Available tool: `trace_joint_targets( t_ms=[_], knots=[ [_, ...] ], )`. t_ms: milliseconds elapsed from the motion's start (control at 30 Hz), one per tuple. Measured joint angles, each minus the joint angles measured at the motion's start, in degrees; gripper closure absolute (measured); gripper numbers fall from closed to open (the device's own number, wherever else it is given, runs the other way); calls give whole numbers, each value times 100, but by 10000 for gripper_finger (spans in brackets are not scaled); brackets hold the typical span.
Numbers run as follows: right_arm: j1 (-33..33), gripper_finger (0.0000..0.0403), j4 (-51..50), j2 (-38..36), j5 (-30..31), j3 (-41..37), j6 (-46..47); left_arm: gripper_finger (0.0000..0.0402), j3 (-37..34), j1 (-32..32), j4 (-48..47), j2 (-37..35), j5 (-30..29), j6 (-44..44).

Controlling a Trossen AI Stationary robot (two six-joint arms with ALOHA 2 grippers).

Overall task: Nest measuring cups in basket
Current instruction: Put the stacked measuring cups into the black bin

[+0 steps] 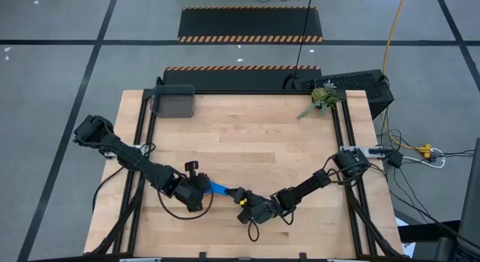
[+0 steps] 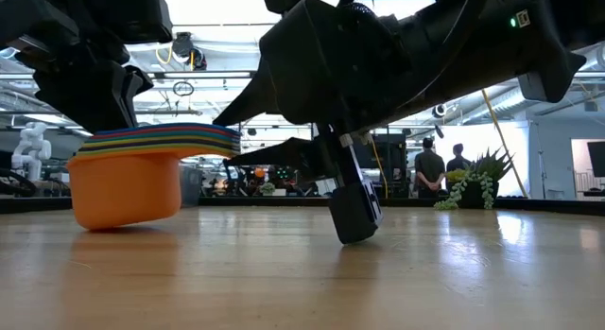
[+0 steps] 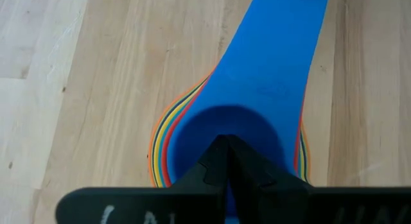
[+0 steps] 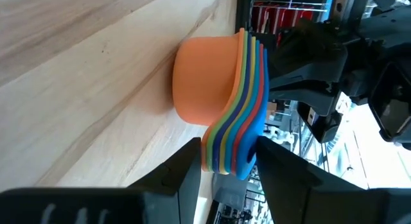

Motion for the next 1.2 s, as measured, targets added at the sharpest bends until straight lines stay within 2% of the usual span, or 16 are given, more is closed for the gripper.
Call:
trace_joint_targets(
  t_ms=[533, 1200],
  knots=[
    [-4, 248, 505, 0, -153, 0, -121, 387, 2, -22, -4, -7, 36, -128],
    [-17, 249, 955, -26, -169, 22, -340, 387, 0, -22, 15, 7, 95, -150]
  ],
)
